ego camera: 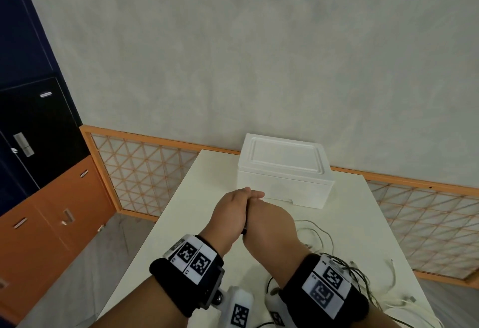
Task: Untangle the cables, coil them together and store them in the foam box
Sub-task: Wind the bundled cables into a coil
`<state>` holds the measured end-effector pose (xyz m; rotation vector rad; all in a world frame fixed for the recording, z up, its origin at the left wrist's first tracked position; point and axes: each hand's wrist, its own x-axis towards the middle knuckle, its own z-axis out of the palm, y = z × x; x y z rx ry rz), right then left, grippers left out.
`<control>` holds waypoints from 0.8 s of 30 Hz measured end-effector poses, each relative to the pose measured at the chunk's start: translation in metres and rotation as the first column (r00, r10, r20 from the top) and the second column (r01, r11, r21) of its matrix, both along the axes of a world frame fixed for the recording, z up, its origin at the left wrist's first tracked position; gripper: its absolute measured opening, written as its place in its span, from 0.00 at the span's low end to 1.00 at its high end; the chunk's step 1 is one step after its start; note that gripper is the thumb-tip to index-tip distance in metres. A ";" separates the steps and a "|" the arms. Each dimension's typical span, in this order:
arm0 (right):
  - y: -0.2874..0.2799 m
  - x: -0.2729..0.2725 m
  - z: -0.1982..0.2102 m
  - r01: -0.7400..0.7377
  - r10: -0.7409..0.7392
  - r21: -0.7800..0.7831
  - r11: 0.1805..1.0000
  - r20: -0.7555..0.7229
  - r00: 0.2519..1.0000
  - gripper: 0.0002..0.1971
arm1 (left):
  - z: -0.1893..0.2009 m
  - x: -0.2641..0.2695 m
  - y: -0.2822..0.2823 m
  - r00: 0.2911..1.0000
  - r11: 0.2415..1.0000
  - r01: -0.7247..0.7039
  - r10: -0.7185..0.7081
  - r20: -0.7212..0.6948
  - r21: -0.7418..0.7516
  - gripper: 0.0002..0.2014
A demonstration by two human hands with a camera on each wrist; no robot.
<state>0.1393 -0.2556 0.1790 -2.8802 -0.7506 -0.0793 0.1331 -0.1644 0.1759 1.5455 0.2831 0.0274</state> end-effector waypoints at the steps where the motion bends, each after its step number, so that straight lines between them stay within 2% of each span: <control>1: 0.001 0.000 0.001 0.006 -0.007 0.011 1.000 0.013 1.000 0.14 | 0.001 0.001 0.001 1.000 1.000 0.002 -0.002 0.001 0.003 0.19; 4: -0.001 0.001 0.004 0.014 -0.014 0.044 0.999 0.019 1.000 0.11 | -0.001 0.005 0.003 1.000 0.999 0.005 -0.006 -0.023 -0.040 0.18; 7: -0.005 0.001 0.002 0.003 -0.003 0.005 1.000 0.000 1.000 0.12 | -0.007 0.006 0.005 0.999 0.995 0.009 -0.014 -0.052 -0.104 0.21; 10: -0.008 0.003 -0.003 -0.014 0.013 -0.073 0.997 -0.013 1.000 0.14 | -0.006 0.002 0.013 0.980 0.979 0.093 -0.122 -0.157 -0.182 0.14; 13: -0.004 0.008 -0.009 0.022 -0.027 -0.123 0.992 -0.045 0.999 0.16 | -0.010 -0.001 0.018 0.951 0.940 0.146 -0.219 -0.217 -0.309 0.19; 14: -0.002 0.009 -0.011 0.026 -0.036 -0.140 0.990 -0.068 0.997 0.15 | -0.013 -0.001 0.015 0.952 0.950 0.138 -0.205 -0.228 -0.279 0.21; 16: 0.004 0.007 -0.015 0.018 -0.035 -0.141 0.990 -0.123 0.992 0.12 | -0.021 -0.002 0.005 0.975 0.995 0.074 -0.087 -0.206 -0.070 0.21; 17: 0.006 0.006 -0.015 0.020 -0.036 -0.128 0.992 -0.125 0.992 0.11 | -0.025 -0.002 0.001 0.987 1.000 0.008 -0.005 -0.159 0.018 0.19; 19: 0.008 0.003 -0.015 0.040 -0.052 -0.123 0.992 -0.098 0.994 0.10 | -0.035 -0.001 -0.001 0.995 0.990 -0.092 0.096 -0.035 0.103 0.21; 22: 0.008 0.003 -0.021 0.043 -0.050 -0.055 0.998 -0.140 0.989 0.09 | -0.043 0.002 0.006 0.994 0.956 -0.109 0.097 0.054 0.274 0.23; 24: 0.002 0.005 -0.026 0.062 -0.022 0.139 0.988 -0.269 0.963 0.12 | -0.045 0.004 0.013 0.995 0.886 -0.081 0.043 0.092 0.457 0.22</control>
